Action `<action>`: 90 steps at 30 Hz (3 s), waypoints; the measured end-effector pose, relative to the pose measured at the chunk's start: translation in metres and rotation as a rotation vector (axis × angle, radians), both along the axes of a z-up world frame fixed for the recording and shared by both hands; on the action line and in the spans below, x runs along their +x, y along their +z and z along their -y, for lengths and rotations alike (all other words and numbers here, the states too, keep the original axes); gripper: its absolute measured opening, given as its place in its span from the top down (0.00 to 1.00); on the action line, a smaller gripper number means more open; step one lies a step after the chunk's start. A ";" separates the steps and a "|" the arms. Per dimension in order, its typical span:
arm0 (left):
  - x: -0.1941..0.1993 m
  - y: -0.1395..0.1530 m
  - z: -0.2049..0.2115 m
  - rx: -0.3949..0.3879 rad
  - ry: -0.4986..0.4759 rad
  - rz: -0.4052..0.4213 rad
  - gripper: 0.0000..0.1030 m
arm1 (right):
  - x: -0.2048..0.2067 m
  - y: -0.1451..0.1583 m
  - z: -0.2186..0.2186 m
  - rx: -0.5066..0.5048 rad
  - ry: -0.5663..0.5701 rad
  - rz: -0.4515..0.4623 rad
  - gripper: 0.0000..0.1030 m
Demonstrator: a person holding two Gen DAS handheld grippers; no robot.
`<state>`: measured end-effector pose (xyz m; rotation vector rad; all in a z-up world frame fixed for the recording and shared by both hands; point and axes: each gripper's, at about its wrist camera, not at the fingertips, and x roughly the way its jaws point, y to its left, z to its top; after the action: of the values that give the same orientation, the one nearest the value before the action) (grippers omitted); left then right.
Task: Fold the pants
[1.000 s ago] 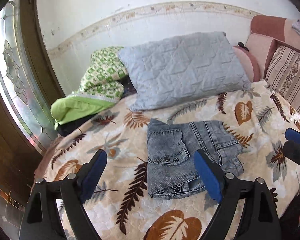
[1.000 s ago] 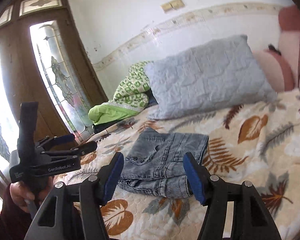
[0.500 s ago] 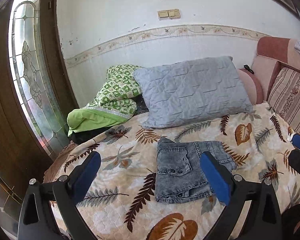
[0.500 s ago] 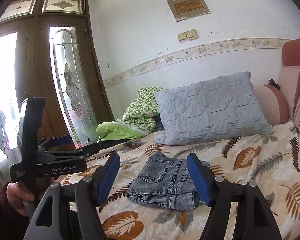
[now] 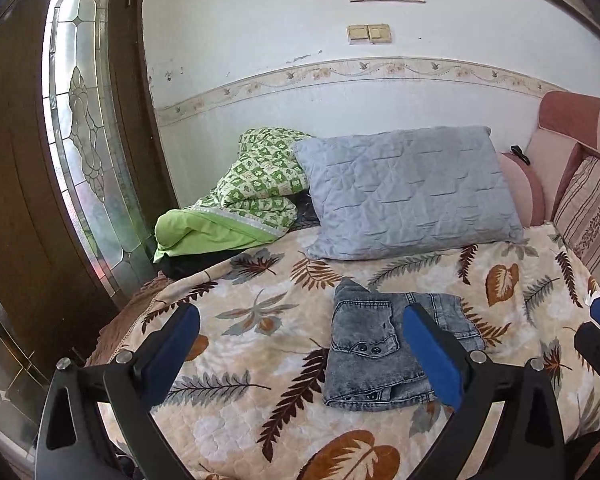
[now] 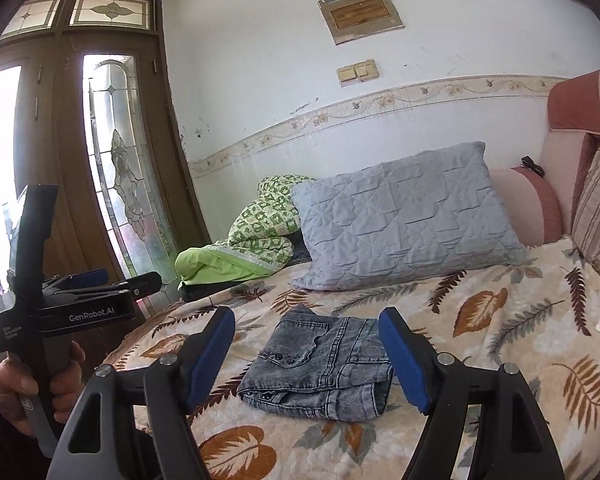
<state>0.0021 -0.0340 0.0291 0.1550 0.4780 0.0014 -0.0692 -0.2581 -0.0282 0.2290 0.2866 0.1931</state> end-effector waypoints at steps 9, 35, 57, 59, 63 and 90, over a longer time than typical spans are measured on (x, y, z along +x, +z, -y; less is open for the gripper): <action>0.005 -0.003 -0.001 -0.005 0.011 -0.004 0.02 | 0.006 -0.003 0.004 0.004 -0.014 -0.007 0.25; 0.010 -0.028 0.027 0.014 -0.064 -0.085 0.02 | 0.012 -0.017 0.016 0.035 -0.039 -0.031 0.25; -0.005 -0.014 0.025 -0.013 -0.040 -0.029 0.02 | 0.006 -0.014 0.017 0.044 -0.045 -0.010 0.25; -0.009 -0.010 0.023 -0.025 -0.051 -0.021 0.02 | 0.003 -0.012 0.015 0.041 -0.044 -0.004 0.25; -0.019 -0.001 0.022 -0.033 -0.073 0.010 0.02 | -0.003 -0.007 0.010 0.027 -0.039 0.011 0.25; -0.055 0.031 -0.005 -0.055 -0.062 0.159 0.00 | -0.018 0.011 -0.016 -0.077 -0.009 0.067 0.25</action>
<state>-0.0534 -0.0288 0.0604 0.1145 0.3140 -0.0597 -0.0877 -0.2417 -0.0173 0.1476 0.2264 0.1797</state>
